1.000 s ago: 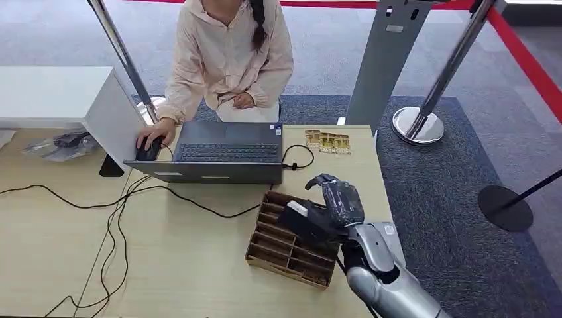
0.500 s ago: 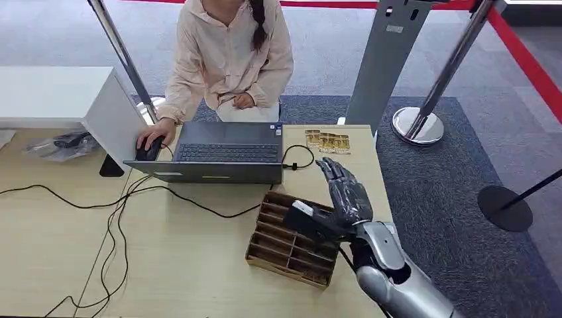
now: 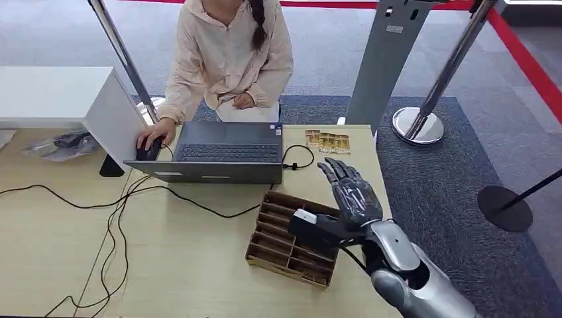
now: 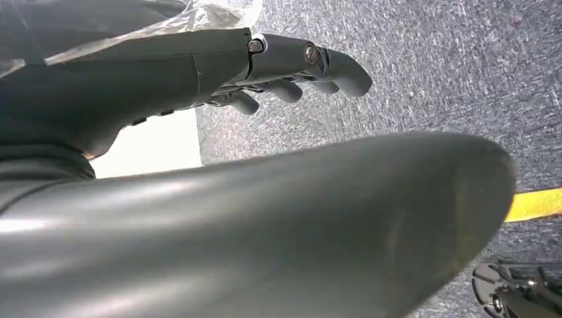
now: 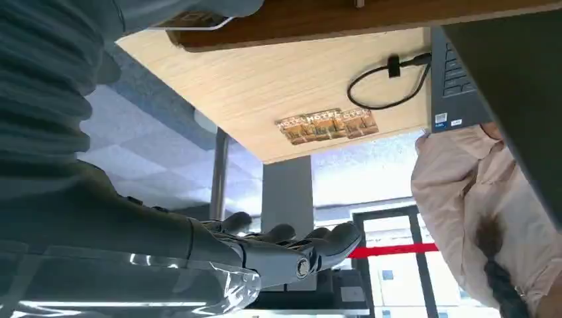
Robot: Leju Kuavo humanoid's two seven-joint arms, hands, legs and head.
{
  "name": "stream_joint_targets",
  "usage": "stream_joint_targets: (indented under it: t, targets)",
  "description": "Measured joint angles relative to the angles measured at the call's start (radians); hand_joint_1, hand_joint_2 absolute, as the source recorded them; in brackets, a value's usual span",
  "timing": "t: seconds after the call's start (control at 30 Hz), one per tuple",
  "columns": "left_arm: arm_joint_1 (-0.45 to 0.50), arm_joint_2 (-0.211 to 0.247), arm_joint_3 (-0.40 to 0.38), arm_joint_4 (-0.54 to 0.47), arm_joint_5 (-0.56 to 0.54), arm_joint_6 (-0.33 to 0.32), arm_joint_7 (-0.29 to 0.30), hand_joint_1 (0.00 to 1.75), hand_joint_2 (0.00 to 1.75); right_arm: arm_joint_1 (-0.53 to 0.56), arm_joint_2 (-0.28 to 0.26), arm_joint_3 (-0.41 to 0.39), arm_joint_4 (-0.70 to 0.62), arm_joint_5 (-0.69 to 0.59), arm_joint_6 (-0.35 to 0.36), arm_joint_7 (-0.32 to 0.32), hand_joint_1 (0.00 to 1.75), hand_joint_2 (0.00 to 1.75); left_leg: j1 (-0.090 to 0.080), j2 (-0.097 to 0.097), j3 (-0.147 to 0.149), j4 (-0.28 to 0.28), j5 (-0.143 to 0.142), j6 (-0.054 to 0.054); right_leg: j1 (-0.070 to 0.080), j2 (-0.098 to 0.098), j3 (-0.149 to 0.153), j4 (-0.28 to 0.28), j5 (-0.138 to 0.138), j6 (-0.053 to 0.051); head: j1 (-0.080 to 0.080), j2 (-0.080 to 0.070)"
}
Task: Pass the card to the sensor for recognition and then transmit it.
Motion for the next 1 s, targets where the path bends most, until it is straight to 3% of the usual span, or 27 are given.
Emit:
stream_joint_targets:
  t: [0.3, 1.0]
  targets:
    - [0.000, 0.000, 0.000, 0.000, 0.003, 0.003, 0.001, 0.00, 0.00, 0.012, -0.050, 0.000, -0.092, 0.003, 0.080, 0.016, 0.26, 1.75, 0.000, 0.000, 0.000, 0.000, 0.000, 0.000, 0.000, 0.000, 0.000, 0.000, 0.000, 0.000, 0.000, 0.000]
    - [0.000, 0.000, 0.000, 0.000, 0.001, 0.021, 0.001, 0.00, 0.00, 0.031, -0.079, -0.001, -0.162, 0.009, 0.095, 0.017, 0.42, 1.75, 0.000, 0.000, 0.000, 0.000, 0.000, 0.000, 0.000, 0.000, 0.000, 0.000, 0.001, 0.000, 0.000, 0.000]
